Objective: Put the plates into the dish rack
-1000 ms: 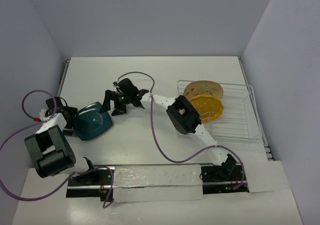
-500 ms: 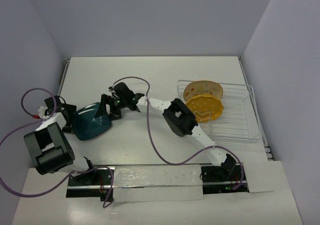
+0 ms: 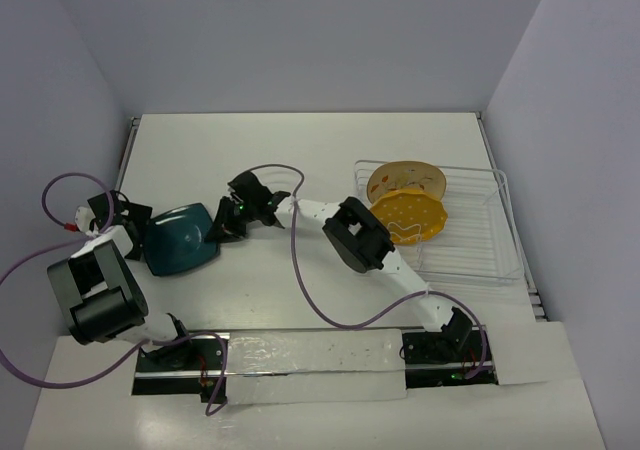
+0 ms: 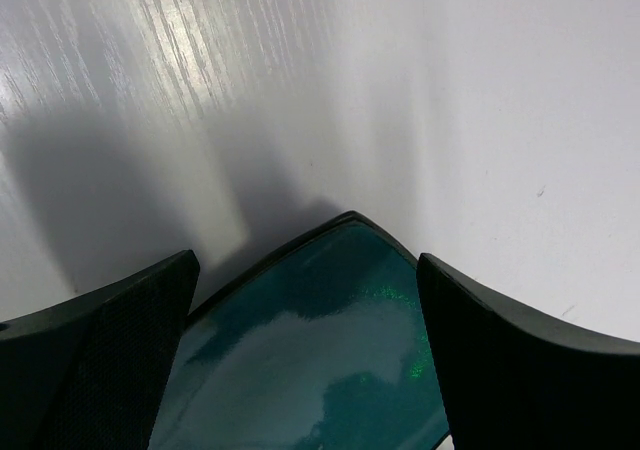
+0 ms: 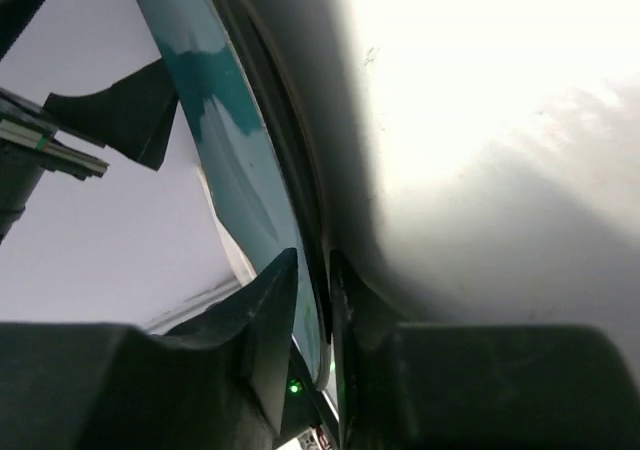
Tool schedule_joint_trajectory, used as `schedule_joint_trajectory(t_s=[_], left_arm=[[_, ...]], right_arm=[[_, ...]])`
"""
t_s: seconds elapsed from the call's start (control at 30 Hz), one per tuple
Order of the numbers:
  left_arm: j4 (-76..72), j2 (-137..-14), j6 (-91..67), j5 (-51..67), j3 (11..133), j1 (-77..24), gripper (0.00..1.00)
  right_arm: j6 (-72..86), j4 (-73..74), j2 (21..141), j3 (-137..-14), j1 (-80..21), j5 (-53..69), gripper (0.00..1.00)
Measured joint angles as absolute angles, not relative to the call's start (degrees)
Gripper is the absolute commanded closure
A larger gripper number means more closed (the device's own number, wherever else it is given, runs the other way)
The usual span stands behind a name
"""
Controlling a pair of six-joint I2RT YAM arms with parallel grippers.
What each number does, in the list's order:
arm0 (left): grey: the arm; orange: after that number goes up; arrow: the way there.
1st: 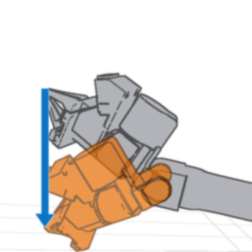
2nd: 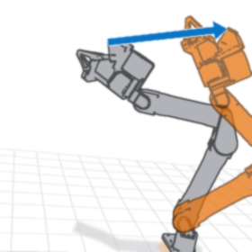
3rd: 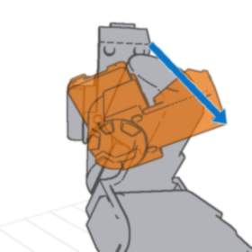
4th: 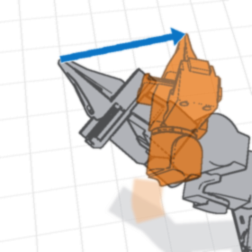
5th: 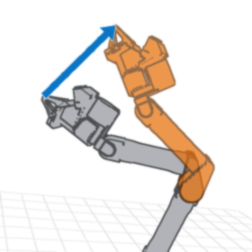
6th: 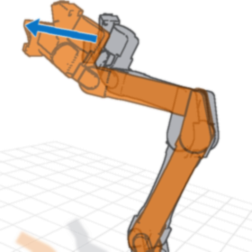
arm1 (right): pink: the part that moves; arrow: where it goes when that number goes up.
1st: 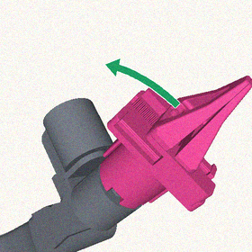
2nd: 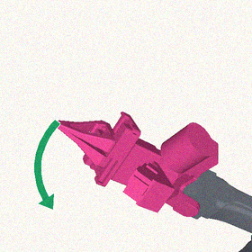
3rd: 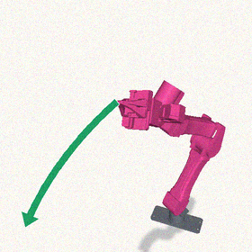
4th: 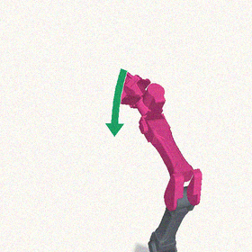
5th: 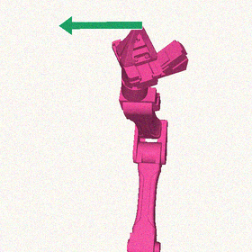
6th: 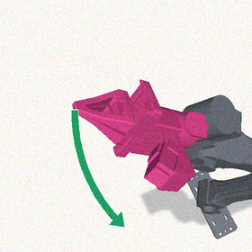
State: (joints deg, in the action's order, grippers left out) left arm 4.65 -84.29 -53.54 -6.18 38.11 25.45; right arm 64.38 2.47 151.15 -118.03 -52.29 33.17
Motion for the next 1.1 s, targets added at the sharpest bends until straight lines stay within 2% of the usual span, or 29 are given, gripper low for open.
schedule_joint_trajectory(t_s=[0.03,0.1,0.37,0.5,0.67,0.9,1.03,1.1], left_arm=[[4.50,-84.17,-53.41,-6.09,38.00,25.47,0.01],[4.24,-83.97,-53.22,-5.94,37.76,25.56,0.01],[7.62,-81.83,-53.28,-4.03,37.63,25.67,0.01],[15.85,-76.38,-54.45,1.86,38.53,25.49,0.01],[23.84,-65.90,-55.86,5.70,47.77,25.21,0.01],[26.89,-50.44,-55.27,3.88,58.15,25.21,0.01],[29.70,-48.67,-54.35,2.09,58.40,25.21,0.01],[31.31,-49.75,-53.54,1.66,58.06,25.21,0.01]], right_arm=[[64.21,2.44,151.09,-117.89,-52.29,32.75,0.92],[63.79,2.11,150.89,-117.51,-52.26,32.19,1.00],[56.48,0.79,146.55,-113.97,-52.22,27.25,1.00],[48.25,-1.84,137.45,-104.96,-51.89,22.76,1.00],[38.05,-4.00,127.26,-95.64,-48.47,19.99,1.00],[22.41,-3.19,116.23,-95.00,-38.86,23.62,1.00],[8.91,0.68,106.79,-96.16,-34.08,25.96,1.00],[-1.51,7.59,102.23,-99.46,-33.02,26.08,1.00]])
